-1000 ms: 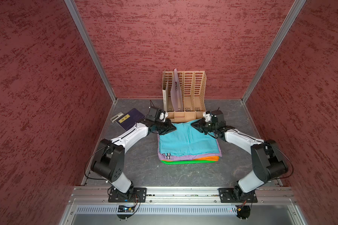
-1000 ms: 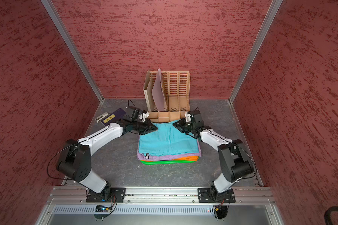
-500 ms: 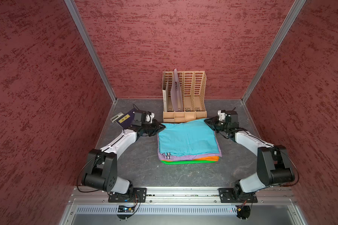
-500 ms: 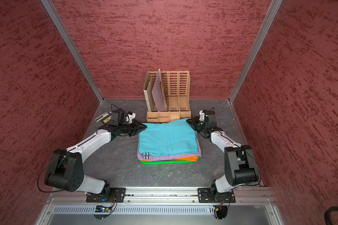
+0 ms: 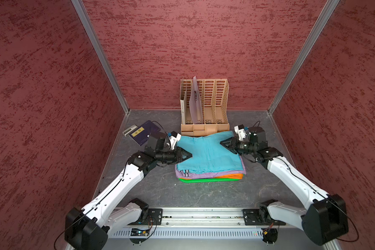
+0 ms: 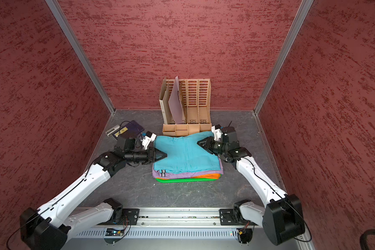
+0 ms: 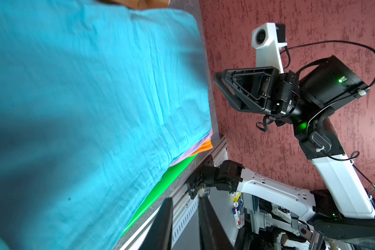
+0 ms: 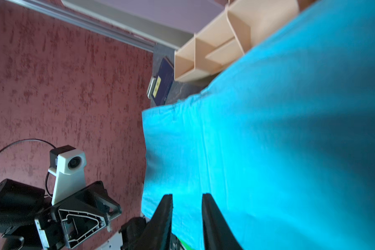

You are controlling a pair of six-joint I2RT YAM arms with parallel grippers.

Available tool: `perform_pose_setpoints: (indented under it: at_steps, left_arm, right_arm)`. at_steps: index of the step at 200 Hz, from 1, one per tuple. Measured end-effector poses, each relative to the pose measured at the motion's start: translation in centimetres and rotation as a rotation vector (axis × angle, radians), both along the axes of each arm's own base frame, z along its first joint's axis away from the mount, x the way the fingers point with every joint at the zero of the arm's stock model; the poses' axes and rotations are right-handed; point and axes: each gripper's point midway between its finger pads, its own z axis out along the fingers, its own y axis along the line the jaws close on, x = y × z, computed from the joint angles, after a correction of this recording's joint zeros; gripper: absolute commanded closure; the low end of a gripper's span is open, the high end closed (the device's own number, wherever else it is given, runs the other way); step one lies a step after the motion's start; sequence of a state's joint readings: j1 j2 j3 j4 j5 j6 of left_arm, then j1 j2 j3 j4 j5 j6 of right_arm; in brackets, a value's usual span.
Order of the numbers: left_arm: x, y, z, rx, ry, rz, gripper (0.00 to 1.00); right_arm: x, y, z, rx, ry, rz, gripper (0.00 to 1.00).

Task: Put the folded long pants in the basket
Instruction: Adjust the long pant in the basket.

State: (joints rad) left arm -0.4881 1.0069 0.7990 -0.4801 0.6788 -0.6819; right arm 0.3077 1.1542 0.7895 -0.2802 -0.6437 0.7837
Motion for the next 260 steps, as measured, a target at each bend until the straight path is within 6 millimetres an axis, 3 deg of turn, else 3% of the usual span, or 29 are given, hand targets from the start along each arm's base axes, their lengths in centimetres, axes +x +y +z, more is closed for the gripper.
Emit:
perform_pose_setpoints:
  at_steps: [24,37,73,110,135,148,172,198,230,260]
  left_arm:
    - [-1.7,1.3,-5.8,0.071,0.134,0.032,0.77]
    - [-2.1,1.7,-7.6,0.079,0.169,0.048,0.78]
    - [-0.7,3.8,-7.0,0.041,0.161,0.139,0.76]
    - [0.5,9.0,-7.2,0.102,0.162,0.359,0.67]
    - [0.3,9.5,-7.0,0.128,0.189,0.375,0.68]
    - [0.8,9.3,-5.4,0.110,0.159,0.366,0.71]
    - [3.1,7.9,-0.4,0.034,0.049,0.320,0.77]
    - [6.3,4.8,2.5,-0.012,-0.004,0.235,0.80]
    - [10.8,0.2,0.2,0.025,0.040,0.140,0.86]
    - [14.6,0.4,-4.3,0.104,0.102,0.182,0.87]
  right_arm:
    - [-3.7,-1.2,-5.8,-0.085,0.144,0.017,0.70]
    - [-4.7,-2.0,-7.4,-0.134,0.169,0.011,0.70]
    - [-4.1,-4.7,-7.6,-0.237,0.115,-0.067,0.69]
    - [-2.6,-9.0,-7.1,-0.305,0.124,-0.214,0.70]
    - [-1.4,-10.8,-5.8,-0.331,0.117,-0.281,0.70]
    - [-0.6,-10.6,-4.2,-0.309,0.076,-0.287,0.70]
    - [1.6,-9.2,-0.4,-0.206,-0.019,-0.281,0.72]
    - [4.9,-6.3,1.0,-0.103,-0.027,-0.232,0.74]
    - [7.9,-3.2,-1.3,-0.059,0.044,-0.195,0.77]
    - [10.5,-2.5,-4.4,-0.056,0.109,-0.209,0.79]
